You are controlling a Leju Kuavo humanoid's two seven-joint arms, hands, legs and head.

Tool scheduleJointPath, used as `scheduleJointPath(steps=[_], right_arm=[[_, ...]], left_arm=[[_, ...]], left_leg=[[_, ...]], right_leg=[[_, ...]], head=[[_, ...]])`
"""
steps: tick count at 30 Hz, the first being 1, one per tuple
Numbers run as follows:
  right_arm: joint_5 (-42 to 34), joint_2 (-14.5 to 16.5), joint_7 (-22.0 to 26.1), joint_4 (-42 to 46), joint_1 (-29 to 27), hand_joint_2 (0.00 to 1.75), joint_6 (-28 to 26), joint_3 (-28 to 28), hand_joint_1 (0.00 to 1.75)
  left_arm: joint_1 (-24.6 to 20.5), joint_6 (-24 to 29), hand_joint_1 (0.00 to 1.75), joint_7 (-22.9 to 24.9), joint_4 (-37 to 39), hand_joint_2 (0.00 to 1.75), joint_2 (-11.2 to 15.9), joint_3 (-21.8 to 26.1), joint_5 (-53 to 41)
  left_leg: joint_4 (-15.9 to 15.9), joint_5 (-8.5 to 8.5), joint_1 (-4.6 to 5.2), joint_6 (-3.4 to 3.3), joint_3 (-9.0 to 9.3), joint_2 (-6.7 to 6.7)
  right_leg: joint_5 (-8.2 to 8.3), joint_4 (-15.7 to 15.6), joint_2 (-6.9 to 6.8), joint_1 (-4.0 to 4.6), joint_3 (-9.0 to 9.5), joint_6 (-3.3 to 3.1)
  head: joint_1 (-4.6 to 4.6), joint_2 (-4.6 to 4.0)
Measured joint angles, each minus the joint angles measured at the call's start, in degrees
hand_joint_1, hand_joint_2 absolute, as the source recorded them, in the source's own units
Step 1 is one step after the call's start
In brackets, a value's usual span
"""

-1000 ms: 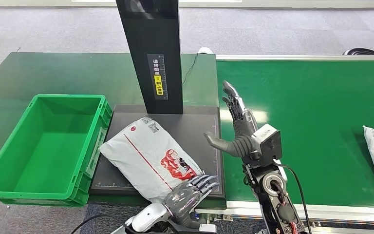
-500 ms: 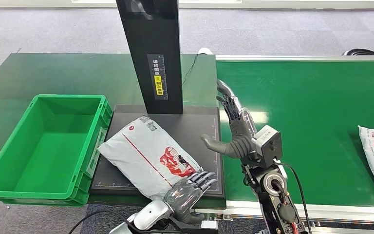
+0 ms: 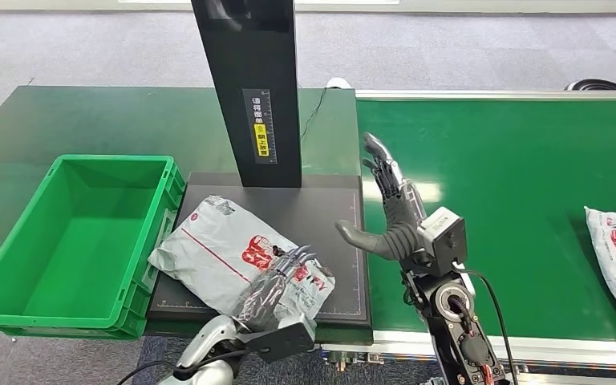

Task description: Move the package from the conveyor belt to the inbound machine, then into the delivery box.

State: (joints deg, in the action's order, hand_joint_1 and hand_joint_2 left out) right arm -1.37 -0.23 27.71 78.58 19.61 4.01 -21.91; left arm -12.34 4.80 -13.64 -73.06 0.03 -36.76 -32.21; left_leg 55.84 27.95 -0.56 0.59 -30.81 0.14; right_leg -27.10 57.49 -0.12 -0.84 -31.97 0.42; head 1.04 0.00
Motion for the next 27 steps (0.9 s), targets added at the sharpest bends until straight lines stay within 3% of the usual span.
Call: scheduleJointPath(steps=[4,7,13,23,27], right_arm=[[-0.01,-0.73,0.18,0.14,-1.12,1.75,-0.88,0.3,0.0],[0.31,-1.26,0.3,1.42,-2.99,1.75,-1.75,0.99,0.0],[1.54,-1.78,-0.07,5.45,-6.64,1.75,-2.44,2.55,0.0],[1.86,-1.91,-0.28,7.84,-8.2,1.75,-2.59,3.42,0.0],[2.08,-1.93,-0.46,7.87,-8.28,1.75,-2.45,3.44,0.0]], left_arm=[[2.19,-7.35,0.0,-2.02,-4.41,1.75,2.1,2.16,10.84],[4.06,-8.7,0.0,-2.37,-7.56,1.75,3.95,3.64,12.68],[5.46,-8.02,0.0,1.31,-9.03,1.75,5.95,5.96,6.04],[5.53,-7.47,0.0,2.05,-7.63,1.75,6.55,6.62,3.83],[4.83,-5.4,0.0,4.33,-4.6,1.75,6.56,6.36,-2.31]], left_leg=[[0.0,0.0,0.0,0.0,0.0,0.0],[0.0,0.0,0.0,0.0,0.0,0.0],[-0.01,0.0,0.0,0.0,-0.02,0.03],[-0.01,0.0,0.0,0.0,0.01,0.03],[-0.01,0.0,0.0,0.0,0.02,0.03]], right_leg=[[0.0,0.0,0.0,0.0,0.0,0.0],[0.0,0.0,0.0,0.0,-0.02,0.0],[0.0,0.0,0.0,0.0,-0.03,0.0],[0.0,0.0,0.0,0.0,-0.02,0.0],[0.0,0.0,0.0,0.0,0.0,-0.01]], head=[[-0.01,0.0],[0.01,0.0],[-0.01,0.0],[-0.01,0.0],[-0.01,0.0]])
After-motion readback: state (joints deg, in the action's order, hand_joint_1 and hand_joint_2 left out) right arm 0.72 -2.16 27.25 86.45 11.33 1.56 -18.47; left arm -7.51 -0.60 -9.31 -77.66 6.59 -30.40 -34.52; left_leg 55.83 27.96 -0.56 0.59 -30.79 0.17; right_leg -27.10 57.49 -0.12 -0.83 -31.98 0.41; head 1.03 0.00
